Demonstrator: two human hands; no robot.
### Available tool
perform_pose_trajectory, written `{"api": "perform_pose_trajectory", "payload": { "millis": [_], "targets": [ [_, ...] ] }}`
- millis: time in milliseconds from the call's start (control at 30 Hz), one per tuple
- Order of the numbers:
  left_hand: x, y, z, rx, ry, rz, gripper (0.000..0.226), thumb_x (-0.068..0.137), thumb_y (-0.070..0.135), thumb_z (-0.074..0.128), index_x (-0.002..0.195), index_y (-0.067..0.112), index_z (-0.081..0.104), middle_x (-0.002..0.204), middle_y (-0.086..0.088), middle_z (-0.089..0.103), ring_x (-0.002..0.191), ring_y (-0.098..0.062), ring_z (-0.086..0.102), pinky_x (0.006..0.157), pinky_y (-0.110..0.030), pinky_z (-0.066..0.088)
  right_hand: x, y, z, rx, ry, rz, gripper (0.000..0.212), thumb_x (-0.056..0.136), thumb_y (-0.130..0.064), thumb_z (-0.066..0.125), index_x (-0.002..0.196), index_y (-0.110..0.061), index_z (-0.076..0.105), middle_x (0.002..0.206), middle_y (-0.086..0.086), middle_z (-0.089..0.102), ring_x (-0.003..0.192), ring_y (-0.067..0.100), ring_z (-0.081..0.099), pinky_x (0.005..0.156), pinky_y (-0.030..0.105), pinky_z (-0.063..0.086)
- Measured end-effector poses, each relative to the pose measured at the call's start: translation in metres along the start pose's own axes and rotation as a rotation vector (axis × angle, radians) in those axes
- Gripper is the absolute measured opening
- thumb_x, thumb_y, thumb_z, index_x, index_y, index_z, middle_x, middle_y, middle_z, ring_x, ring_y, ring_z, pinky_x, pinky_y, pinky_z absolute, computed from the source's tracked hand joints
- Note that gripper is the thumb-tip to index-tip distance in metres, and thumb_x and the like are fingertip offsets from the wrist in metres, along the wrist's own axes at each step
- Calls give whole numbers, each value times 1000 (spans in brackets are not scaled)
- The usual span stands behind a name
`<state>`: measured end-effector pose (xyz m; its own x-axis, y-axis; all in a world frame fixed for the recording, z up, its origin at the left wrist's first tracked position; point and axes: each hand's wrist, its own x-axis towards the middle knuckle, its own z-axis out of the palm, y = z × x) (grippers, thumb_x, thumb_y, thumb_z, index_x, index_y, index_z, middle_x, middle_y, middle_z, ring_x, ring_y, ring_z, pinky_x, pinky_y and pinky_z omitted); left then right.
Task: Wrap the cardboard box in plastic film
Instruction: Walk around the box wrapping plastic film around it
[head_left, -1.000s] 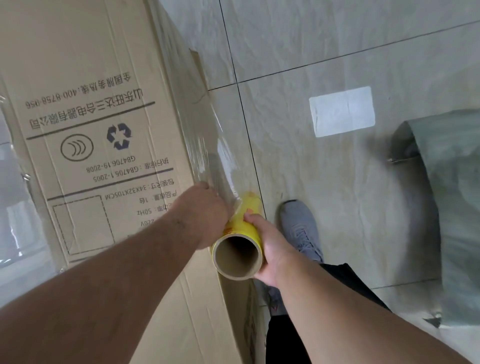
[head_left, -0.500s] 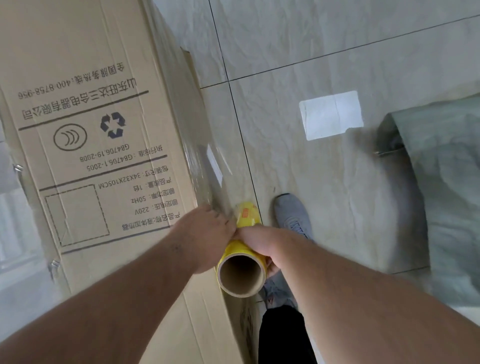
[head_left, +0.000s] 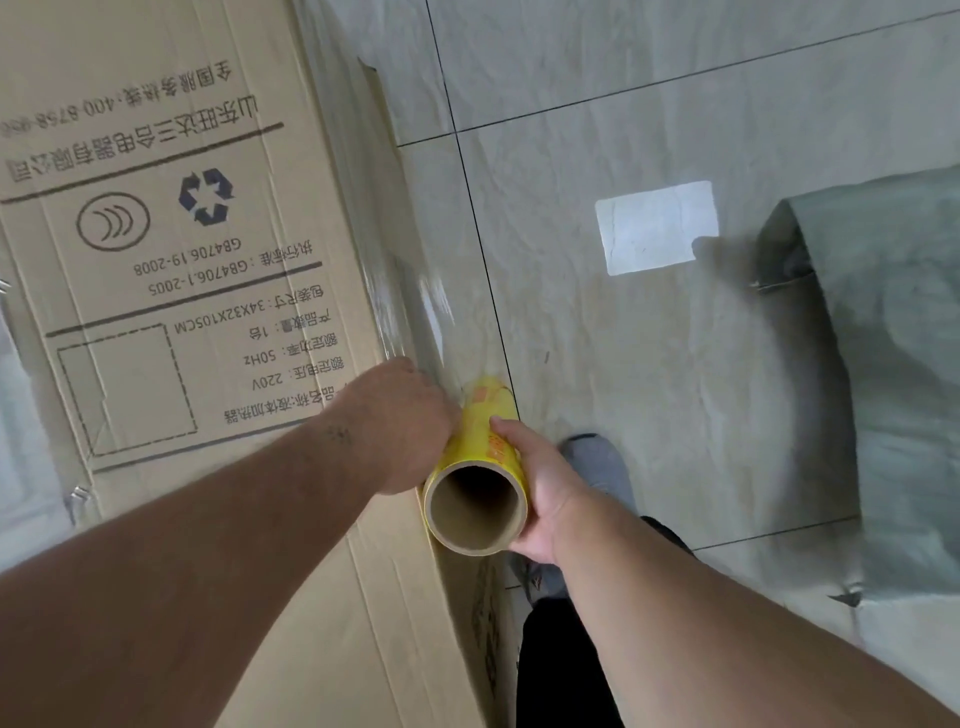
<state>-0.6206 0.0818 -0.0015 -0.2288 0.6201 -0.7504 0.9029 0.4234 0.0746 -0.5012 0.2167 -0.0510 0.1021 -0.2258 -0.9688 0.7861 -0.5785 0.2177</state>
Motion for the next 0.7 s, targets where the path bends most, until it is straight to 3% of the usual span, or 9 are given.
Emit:
{"api": "perform_pose_trajectory", "payload": {
  "millis": [133,267,367,467,533,600,700],
  "targets": [
    [4,0,-6,4,-69,-28,20,99,26,47,116,26,58,113,0,66,110,-24,63,99,-40,43,7,8,-8,-224,48,-8,70,82,-64,84,132,-15,76,113,19,85,110,40,81,107,62,60],
    [2,4,-8,57,-76,-20,19,100,27,50,113,27,63,114,1,63,111,-23,59,93,-41,40,18,24,-17,-467,151,22,101,48,-78,89,130,-21,75,113,17,83,99,41,82,93,68,64],
    [0,9,-1,108,-78,-25,28,100,32,48,119,26,68,121,-1,59,116,-25,55,96,-43,37,11,18,-10,-618,182,50,101,47,-83,80,126,-21,73,114,15,80,98,40,80,93,61,65],
    [1,11,8,132,-89,-43,42,102,42,42,134,26,63,142,-4,53,131,-26,49,105,-45,35,11,7,-2,-721,208,19,99,48,-85,74,124,-22,72,114,15,78,95,39,79,92,59,65],
    [4,13,10,136,-107,-62,46,103,41,36,142,25,55,151,-4,51,138,-25,47,109,-46,34,10,7,-6,-664,209,24,94,51,-85,73,123,-24,75,111,13,80,95,39,80,91,62,65],
    [6,15,9,127,-133,-92,47,104,39,32,144,23,50,149,-5,55,138,-25,49,110,-46,33,-1,12,-13,-493,189,48,79,67,-81,77,122,-23,76,107,12,84,93,36,82,87,62,67],
    [8,18,9,167,-168,-101,45,103,34,33,137,22,59,139,-3,62,130,-23,54,108,-45,35,-13,25,-26,-179,52,69,64,89,-66,80,131,-17,74,111,15,86,101,36,83,90,56,66]
  ]
}}
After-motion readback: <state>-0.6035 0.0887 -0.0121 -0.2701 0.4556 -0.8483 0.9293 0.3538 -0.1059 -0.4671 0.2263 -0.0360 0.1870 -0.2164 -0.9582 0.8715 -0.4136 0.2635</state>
